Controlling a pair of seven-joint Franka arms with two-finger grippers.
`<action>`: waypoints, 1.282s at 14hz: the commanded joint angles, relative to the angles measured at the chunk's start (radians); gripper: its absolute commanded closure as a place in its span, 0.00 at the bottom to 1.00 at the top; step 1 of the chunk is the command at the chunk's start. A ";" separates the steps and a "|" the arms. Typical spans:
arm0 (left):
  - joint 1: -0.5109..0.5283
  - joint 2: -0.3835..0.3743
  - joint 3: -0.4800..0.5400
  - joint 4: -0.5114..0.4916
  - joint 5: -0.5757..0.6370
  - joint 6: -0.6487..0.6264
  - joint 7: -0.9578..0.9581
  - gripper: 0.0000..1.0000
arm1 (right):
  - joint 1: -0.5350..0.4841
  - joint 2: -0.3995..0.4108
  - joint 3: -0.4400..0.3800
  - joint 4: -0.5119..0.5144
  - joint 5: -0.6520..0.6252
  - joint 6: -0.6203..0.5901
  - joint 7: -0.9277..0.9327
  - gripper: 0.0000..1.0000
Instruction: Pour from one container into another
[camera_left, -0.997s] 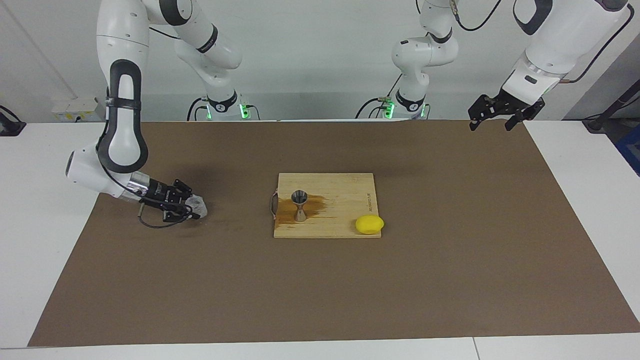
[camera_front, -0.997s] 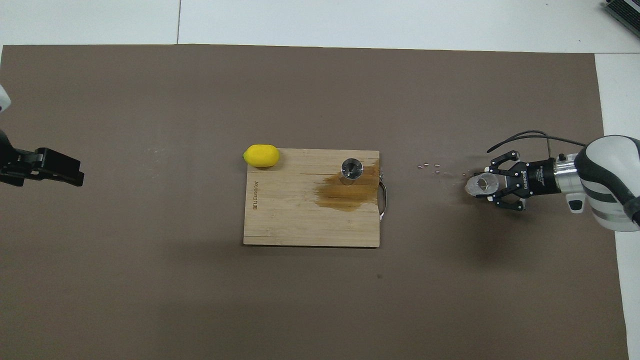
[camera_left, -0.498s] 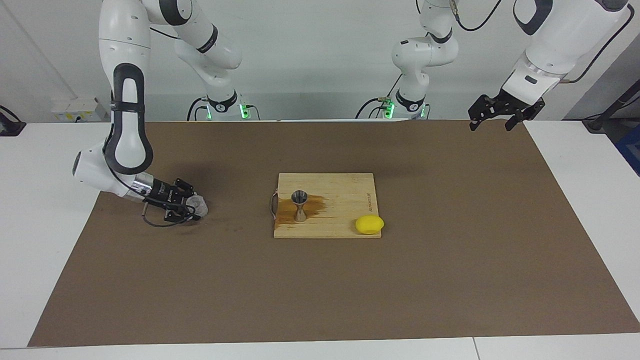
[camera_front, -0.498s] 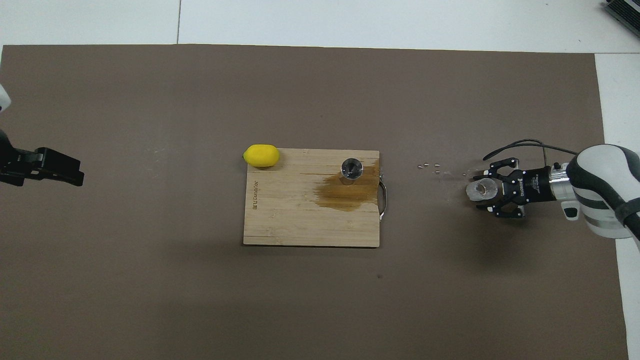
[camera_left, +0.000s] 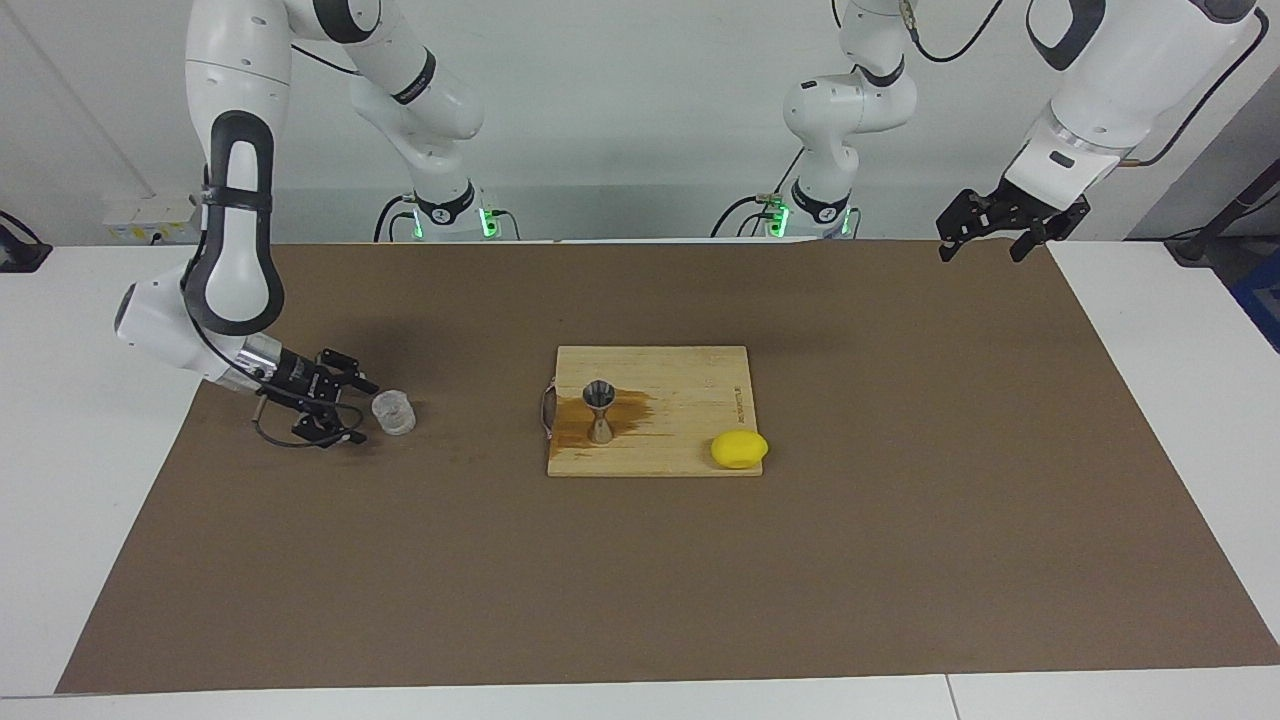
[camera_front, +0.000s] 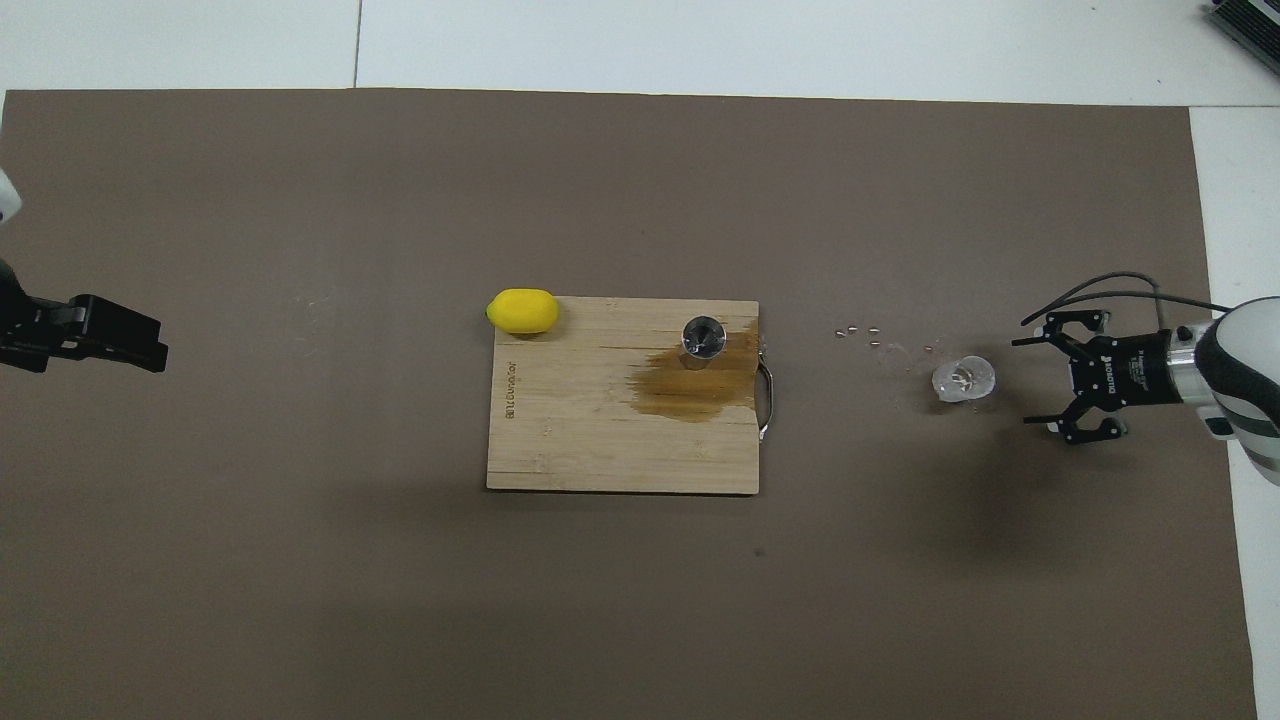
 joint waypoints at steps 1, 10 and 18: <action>0.004 -0.023 0.001 -0.023 -0.009 0.001 0.003 0.00 | -0.011 -0.086 0.012 -0.022 -0.135 -0.005 -0.100 0.00; 0.001 -0.023 0.001 -0.023 -0.009 0.003 0.003 0.00 | 0.227 -0.211 0.025 0.030 -0.466 -0.027 -0.438 0.00; 0.001 -0.023 0.001 -0.023 -0.009 0.003 0.005 0.00 | 0.364 -0.245 0.026 0.257 -0.599 -0.217 -0.441 0.00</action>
